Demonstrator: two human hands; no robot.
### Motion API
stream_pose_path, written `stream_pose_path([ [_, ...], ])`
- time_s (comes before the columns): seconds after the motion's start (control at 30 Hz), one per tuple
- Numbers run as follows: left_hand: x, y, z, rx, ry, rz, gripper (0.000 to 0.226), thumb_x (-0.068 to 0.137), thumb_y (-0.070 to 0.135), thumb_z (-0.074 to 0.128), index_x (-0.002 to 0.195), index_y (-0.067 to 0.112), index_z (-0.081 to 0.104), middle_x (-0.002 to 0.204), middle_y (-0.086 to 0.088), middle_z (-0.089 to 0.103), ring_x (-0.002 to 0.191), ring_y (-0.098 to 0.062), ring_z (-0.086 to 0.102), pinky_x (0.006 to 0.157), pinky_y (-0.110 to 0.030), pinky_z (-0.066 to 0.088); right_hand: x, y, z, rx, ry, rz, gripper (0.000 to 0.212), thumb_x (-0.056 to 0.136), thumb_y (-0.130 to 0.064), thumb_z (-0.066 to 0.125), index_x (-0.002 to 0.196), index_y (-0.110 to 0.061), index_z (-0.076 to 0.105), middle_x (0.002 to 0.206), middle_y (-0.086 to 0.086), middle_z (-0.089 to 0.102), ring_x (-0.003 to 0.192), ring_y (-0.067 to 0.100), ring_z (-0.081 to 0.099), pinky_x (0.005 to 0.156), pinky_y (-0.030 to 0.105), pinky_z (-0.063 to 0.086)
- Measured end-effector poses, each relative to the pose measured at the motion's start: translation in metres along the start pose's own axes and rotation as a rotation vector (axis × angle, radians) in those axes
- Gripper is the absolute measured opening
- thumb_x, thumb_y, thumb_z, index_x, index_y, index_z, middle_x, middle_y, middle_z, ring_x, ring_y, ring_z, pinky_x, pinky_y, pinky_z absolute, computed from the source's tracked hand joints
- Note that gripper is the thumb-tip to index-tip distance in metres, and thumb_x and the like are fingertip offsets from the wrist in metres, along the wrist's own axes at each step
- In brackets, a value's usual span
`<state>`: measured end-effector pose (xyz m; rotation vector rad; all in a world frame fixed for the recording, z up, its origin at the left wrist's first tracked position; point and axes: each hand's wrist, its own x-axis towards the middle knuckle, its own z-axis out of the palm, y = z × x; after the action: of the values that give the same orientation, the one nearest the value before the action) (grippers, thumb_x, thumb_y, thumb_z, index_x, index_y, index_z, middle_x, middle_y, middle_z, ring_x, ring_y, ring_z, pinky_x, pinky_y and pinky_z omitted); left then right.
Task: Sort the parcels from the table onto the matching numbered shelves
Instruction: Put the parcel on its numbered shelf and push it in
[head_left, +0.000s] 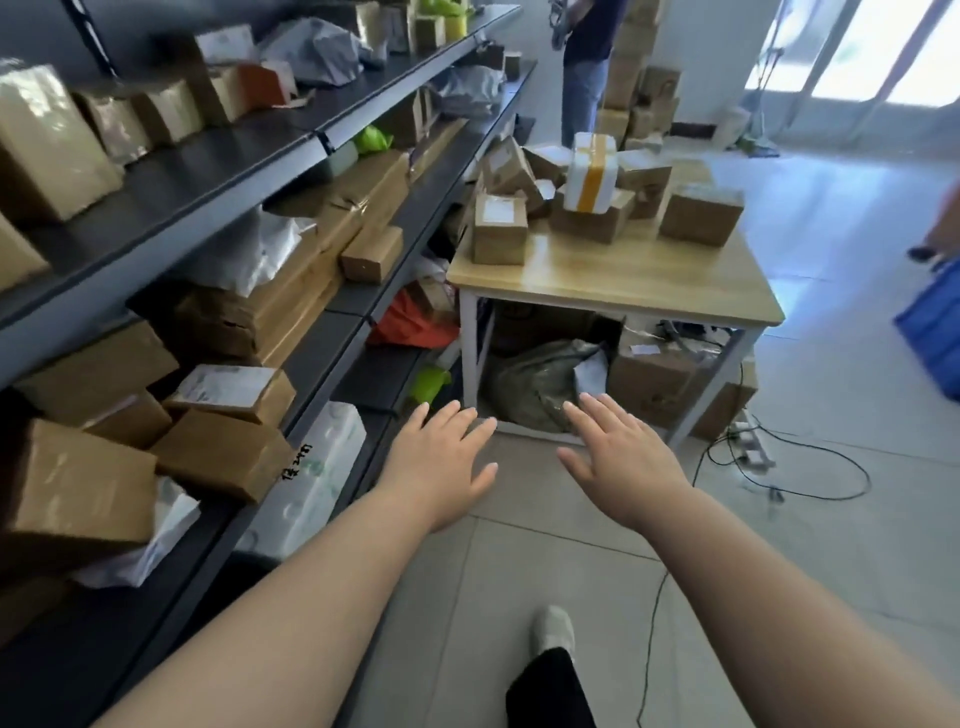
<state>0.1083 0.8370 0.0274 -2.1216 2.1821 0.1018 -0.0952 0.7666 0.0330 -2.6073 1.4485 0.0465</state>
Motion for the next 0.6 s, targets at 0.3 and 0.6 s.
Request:
stream_pose_path([
  [0.3, 0.194, 0.008, -0.032, 0.003, 0.051, 0.047, 0.061, 0.099, 0.050, 0.026, 0.154, 0.028, 0.010, 0.161, 0.002, 0.014, 0.148, -0.016, 0.005, 0.120, -0.041, 0.003, 0.142, 0.108, -0.044, 0.000, 0.004, 0.068, 0.062, 0.101, -0.050, 0.025, 0.154, -0.024, 0.008, 0.162, -0.001, 0.003, 0.149, 0.016, -0.001, 0.119, 0.034, 0.009],
  [0.6, 0.323, 0.018, -0.043, -0.056, 0.068, -0.014, 0.060, 0.100, 0.046, 0.028, 0.154, 0.029, 0.008, 0.161, 0.003, 0.012, 0.149, -0.015, 0.004, 0.120, -0.038, 0.001, 0.252, 0.194, -0.073, -0.002, -0.058, 0.072, 0.062, 0.101, -0.050, 0.026, 0.154, -0.025, 0.009, 0.162, 0.000, 0.004, 0.149, 0.017, -0.001, 0.119, 0.035, 0.009],
])
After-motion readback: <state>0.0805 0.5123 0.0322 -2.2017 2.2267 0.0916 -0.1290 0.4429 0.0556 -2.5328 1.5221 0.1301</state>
